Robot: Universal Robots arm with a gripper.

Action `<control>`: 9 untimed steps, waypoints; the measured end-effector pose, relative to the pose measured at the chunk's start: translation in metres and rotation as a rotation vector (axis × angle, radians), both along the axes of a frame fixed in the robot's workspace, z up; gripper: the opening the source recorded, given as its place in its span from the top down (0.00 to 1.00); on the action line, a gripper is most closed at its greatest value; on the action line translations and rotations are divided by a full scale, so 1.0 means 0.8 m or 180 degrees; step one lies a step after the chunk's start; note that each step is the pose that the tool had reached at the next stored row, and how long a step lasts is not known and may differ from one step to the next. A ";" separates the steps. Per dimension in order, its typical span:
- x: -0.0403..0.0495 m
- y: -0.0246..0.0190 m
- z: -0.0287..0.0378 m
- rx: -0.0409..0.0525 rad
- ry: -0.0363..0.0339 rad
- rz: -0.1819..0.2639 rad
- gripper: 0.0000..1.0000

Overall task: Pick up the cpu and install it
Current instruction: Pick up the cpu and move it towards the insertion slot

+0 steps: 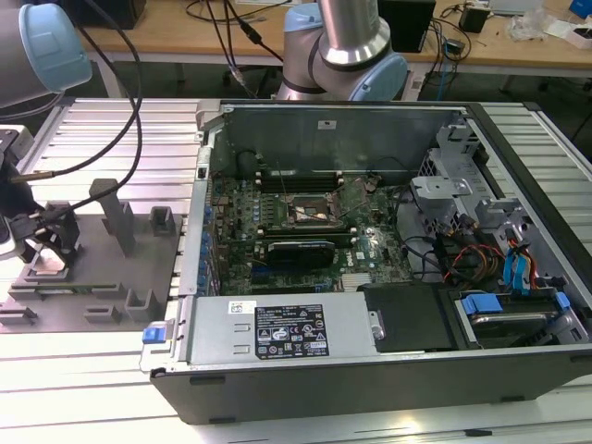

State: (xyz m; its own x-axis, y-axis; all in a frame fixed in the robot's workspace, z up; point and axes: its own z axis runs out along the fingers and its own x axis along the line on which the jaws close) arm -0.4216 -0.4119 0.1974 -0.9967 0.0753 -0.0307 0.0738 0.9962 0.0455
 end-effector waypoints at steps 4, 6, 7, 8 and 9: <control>0.000 0.0000 -0.0019 -0.0006 0.0000 0.0000 0.37; 0.000 0.0000 -0.0038 -0.0011 0.0000 0.0000 0.37; 0.000 0.0000 -0.0046 -0.0012 0.0000 0.0000 0.37; 0.000 0.0000 -0.0054 -0.0012 0.0000 0.0000 0.37; 0.000 0.0000 -0.0063 -0.0012 0.0000 0.0000 0.37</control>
